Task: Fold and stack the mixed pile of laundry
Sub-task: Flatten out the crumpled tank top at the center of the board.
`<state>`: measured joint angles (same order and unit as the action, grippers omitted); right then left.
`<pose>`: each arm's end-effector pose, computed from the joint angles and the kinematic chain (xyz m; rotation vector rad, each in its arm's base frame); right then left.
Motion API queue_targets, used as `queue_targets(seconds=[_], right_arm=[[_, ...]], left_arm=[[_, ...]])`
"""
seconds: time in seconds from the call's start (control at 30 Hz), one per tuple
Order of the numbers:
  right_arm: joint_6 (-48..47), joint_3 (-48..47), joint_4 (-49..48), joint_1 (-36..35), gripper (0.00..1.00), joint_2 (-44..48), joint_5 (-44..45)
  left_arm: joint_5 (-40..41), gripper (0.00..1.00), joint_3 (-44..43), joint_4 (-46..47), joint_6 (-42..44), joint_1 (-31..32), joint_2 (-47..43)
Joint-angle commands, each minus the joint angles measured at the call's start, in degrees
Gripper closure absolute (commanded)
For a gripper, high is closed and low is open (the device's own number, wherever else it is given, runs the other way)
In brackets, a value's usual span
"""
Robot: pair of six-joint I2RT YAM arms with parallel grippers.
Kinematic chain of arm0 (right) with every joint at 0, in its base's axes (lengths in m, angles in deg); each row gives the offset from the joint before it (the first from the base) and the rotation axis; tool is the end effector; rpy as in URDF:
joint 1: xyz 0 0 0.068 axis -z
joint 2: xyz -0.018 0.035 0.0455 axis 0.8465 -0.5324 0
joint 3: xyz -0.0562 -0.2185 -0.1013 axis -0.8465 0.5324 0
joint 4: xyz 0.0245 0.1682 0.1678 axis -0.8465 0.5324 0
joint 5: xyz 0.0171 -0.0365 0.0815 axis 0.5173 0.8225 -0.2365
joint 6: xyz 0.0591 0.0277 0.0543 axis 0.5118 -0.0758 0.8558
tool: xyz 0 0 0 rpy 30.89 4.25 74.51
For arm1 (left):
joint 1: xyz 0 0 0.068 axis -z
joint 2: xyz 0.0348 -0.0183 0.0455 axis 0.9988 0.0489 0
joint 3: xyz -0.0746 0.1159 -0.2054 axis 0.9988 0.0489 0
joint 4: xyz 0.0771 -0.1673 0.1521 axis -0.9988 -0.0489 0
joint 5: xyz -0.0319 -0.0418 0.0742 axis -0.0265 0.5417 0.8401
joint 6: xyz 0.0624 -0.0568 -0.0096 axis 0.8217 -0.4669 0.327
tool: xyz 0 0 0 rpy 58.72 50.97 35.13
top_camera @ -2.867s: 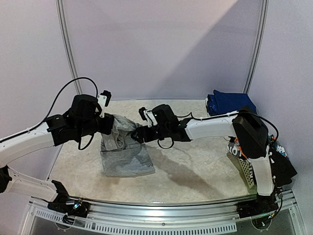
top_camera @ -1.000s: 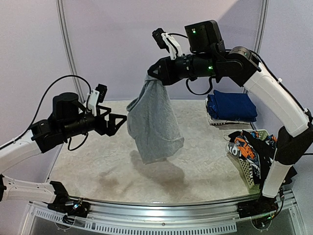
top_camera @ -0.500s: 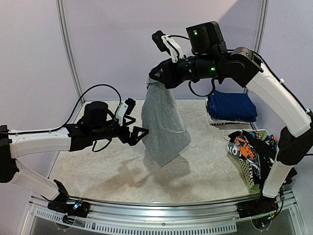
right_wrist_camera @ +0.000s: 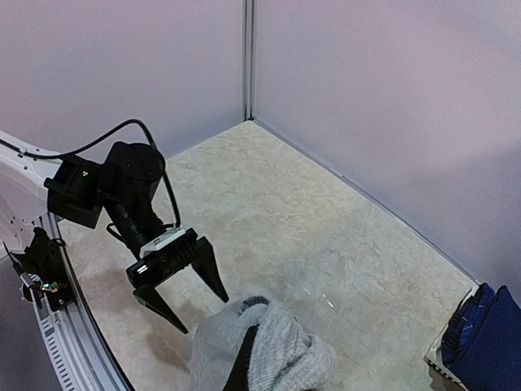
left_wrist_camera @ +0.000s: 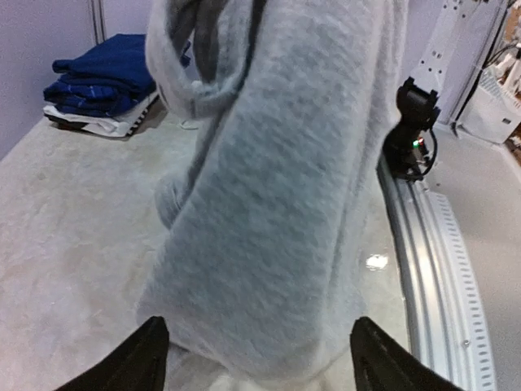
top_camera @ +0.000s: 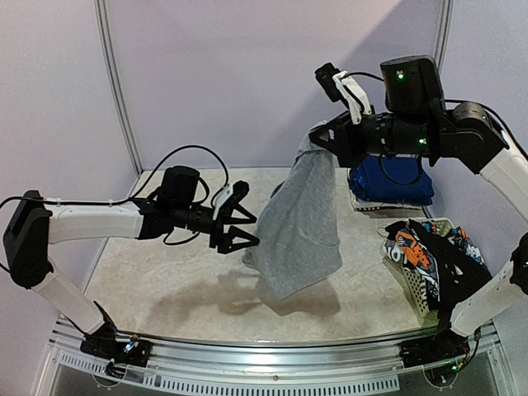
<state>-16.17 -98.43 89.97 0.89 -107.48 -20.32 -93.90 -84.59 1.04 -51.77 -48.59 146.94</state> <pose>0.1746 0.2495 0.4330 -0.8285 1.8240 0.5429 0.2325 -0.2484 0.2079 1.2591 1.6744 -1.0395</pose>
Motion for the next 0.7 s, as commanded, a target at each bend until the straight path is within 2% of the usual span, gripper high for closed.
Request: queue_targets(seconds=[0.0,0.03,0.1,0.13,0.23,0.37,0.57,0.63,0.67], right_arm=[[1.0,1.4,-3.6,1.3,1.0,2.2,4.3],[1.1,1.6,-3.7,1.5,1.0,2.3,4.4],[1.2,2.1,-4.1,1.8,1.0,2.7,4.1],[1.2,2.3,-4.3,1.9,1.0,3.0,3.9],[1.1,2.9,-4.5,2.1,1.0,3.5,3.7],[0.9,3.8,-4.6,2.2,1.0,4.2,3.8],[1.1,4.8,-5.2,2.4,1.0,5.9,4.9],[1.1,4.7,-5.2,2.5,1.0,6.0,5.3],[1.1,4.6,-5.1,2.6,1.0,6.0,5.6]], left_arm=[[-14.3,0.42,-3.5,-3.8,3.9,-0.4,5.2],[-15.5,0.41,-3.8,-2.2,3.0,-0.4,6.6],[-15.8,0.25,-4.0,3.4,-0.4,-0.1,9.3],[-14.4,0.22,-4.2,6.5,-2.8,0.2,10.6],[-9.8,0.22,-6.0,12.8,-6.5,1.0,14.0],[-1.4,0.19,-10.0,13.5,-6.1,1.7,18.4],[-2.6,0.18,-14.8,12.2,-4.3,3.8,25.2],[-1.3,0.22,-15.5,12.4,-3.6,4.9,26.8],[-1.3,0.29,-16.2,12.5,-3.8,5.1,27.8]])
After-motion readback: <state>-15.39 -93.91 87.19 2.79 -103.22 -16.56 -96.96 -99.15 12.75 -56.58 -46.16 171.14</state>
